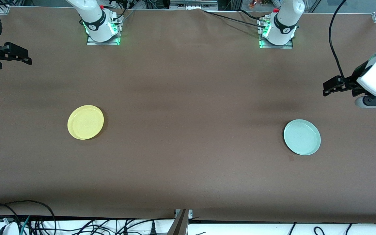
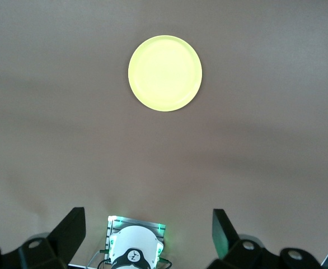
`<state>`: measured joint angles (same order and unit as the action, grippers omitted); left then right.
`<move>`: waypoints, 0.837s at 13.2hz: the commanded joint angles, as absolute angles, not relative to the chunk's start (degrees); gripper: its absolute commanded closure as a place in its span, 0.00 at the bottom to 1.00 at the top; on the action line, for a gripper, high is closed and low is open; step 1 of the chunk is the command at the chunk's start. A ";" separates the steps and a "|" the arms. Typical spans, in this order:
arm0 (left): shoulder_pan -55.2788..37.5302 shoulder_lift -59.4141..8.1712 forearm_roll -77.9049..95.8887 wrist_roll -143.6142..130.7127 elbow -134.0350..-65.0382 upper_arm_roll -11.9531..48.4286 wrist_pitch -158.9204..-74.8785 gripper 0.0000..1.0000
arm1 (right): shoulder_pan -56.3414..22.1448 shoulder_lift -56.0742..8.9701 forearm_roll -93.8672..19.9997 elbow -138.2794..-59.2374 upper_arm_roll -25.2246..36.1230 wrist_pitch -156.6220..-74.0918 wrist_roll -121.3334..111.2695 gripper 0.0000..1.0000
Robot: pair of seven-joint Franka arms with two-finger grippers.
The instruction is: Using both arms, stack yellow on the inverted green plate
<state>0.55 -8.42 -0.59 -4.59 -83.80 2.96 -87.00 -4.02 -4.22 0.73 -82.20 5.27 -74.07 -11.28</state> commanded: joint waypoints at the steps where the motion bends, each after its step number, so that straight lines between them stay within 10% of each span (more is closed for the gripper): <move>1: 1.93 -8.35 1.05 -5.53 -84.11 3.25 -86.48 0.00 | -3.78 -5.18 0.79 -80.77 5.45 -73.83 -11.25 0.00; 11: 1.85 -10.10 0.26 -7.73 -84.11 3.69 -86.66 0.00 | -3.78 -5.19 0.88 -80.77 5.54 -73.83 -11.25 0.00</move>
